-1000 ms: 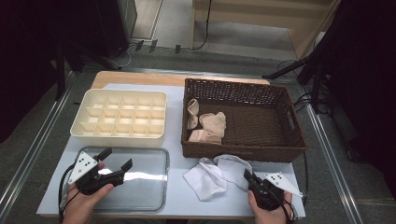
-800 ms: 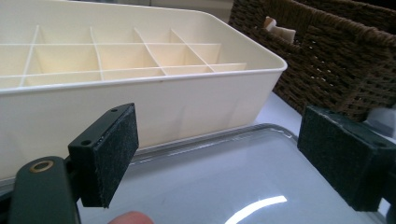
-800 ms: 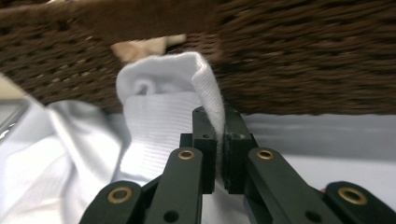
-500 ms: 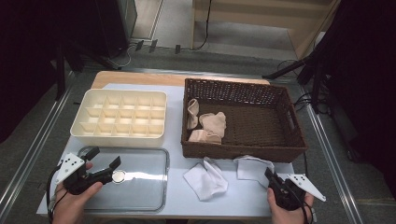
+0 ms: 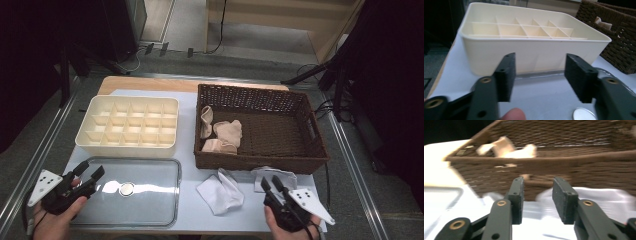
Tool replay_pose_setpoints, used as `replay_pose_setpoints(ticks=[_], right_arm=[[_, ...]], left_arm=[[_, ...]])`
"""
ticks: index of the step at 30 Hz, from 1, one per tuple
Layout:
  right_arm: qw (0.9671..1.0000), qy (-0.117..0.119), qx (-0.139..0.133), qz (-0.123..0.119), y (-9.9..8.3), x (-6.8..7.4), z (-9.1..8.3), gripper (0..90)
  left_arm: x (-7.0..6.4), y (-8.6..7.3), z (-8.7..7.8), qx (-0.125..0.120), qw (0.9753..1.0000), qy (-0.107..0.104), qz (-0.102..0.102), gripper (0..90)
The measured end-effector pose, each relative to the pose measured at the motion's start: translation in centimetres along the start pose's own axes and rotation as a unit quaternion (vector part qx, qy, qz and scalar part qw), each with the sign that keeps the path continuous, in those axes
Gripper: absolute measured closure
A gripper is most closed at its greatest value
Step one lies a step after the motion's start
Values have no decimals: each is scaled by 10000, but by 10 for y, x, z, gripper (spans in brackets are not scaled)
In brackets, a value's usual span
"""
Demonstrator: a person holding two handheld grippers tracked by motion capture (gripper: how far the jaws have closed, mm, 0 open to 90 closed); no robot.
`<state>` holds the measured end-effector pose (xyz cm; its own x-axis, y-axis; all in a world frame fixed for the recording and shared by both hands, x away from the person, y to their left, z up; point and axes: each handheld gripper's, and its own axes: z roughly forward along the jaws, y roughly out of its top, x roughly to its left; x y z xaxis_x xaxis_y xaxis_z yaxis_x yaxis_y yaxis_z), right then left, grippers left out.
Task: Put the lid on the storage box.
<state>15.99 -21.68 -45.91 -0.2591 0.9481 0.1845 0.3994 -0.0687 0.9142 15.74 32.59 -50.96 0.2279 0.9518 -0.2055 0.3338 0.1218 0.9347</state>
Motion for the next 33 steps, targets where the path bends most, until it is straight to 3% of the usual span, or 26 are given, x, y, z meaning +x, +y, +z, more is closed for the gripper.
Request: replay_pose_setpoints(ticks=[4,7,11,15,20,28,33], right_arm=[[9993,359,92,-65,-7,28,12,753],[9978,622,199,-121,-13,48,22,832],[9946,925,439,-184,-23,75,38,900],[9892,1197,741,-405,-38,104,55,900],[9828,1391,1120,-469,-59,132,78,900],[9793,1350,1482,-295,-82,150,101,900],[9800,1380,1412,-234,-85,156,103,900]], left_arm=[[14,-1,-13,94,9999,12,-95,664],[22,-3,-22,65,9998,161,-132,804],[34,-8,-29,127,9986,478,-196,900],[43,-15,-30,394,9972,598,-237,900],[48,-22,-30,633,9950,721,-266,900],[49,-31,-28,922,9933,624,-306,900],[50,-35,-26,1041,9927,516,-331,900]])
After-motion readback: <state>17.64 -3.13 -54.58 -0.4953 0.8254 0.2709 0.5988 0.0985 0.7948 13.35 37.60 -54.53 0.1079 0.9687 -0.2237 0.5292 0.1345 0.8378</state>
